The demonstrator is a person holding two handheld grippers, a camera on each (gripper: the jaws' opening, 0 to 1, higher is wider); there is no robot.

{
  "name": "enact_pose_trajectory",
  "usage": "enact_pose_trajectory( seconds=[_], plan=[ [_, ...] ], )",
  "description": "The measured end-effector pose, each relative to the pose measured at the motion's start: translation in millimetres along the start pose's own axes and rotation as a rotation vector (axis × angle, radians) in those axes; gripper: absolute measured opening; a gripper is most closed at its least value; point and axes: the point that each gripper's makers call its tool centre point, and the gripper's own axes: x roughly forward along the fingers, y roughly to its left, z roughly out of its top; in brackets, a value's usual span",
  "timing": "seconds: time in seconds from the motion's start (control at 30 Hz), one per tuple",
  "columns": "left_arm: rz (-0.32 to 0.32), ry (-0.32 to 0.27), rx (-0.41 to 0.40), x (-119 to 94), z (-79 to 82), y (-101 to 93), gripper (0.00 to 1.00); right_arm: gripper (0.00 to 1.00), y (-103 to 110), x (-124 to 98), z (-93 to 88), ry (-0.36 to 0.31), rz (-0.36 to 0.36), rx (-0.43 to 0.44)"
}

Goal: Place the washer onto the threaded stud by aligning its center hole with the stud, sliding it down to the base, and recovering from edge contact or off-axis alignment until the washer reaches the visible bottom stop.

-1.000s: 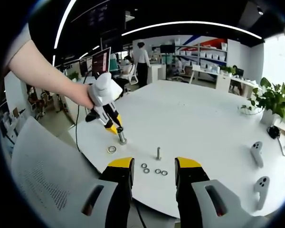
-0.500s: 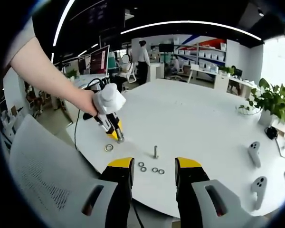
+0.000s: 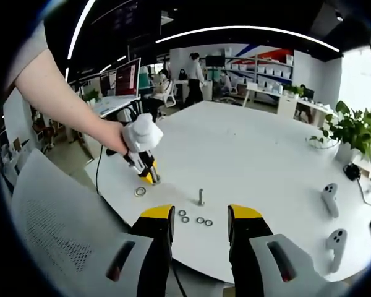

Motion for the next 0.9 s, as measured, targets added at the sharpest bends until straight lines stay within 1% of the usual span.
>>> enact_pose_trajectory(
  seconds=[0.2,0.27,0.4,0.5,0.6,0.63,0.8,0.9],
  plan=[
    [0.011,-0.001,0.021,2,0.5,-0.6,0.21,0.36,0,0,0.0,0.0,0.002,0.001],
    [0.013,-0.002,0.01,2,-0.5,-1.6,0.22,0.36,1,0,-0.5,0.001,0.004,0.003],
    [0.041,-0.022,-0.009,0,-0.3,1.7,0.32,0.36,1,1,-1.6,0.006,0.007,0.003],
    [0.04,-0.028,-0.045,-3,-3.1,0.8,0.33,0.36,1,0,0.4,-0.004,0.005,0.003],
    [0.027,-0.035,-0.091,-7,-8.3,-3.6,0.33,0.36,2,0,-0.2,0.0,0.009,0.004],
    [0.026,-0.028,-0.1,-9,-13.0,-6.1,0.33,0.36,2,1,-0.9,0.005,0.012,0.004],
    [0.024,-0.016,-0.12,-13,-28.4,-17.6,0.33,0.36,2,1,0.9,-0.003,0.011,0.006],
    [-0.003,-0.028,-0.176,-14,-32.3,-28.3,0.33,0.36,2,1,1.8,-0.005,0.013,0.007]
  ],
)
